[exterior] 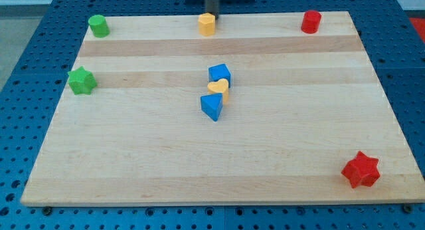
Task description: Move the yellow hexagon into the blue cube
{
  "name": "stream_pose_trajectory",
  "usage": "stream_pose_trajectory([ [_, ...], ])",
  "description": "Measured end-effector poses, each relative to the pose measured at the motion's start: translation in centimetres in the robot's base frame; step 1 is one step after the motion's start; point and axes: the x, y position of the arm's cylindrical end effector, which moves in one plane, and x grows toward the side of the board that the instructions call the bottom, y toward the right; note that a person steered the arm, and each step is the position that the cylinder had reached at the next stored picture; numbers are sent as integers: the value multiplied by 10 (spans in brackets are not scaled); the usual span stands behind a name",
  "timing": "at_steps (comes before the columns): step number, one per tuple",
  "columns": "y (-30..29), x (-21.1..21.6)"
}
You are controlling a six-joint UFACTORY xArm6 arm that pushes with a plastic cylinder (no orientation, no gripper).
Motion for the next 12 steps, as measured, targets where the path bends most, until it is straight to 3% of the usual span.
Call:
stream_pose_trajectory([
  [1,-35,27],
  [2,-28,44],
  [3,-28,6],
  [4,-24,-1],
  [7,0,70],
  [8,1,26],
  [9,20,14],
  [11,29,81],
  [12,29,81],
])
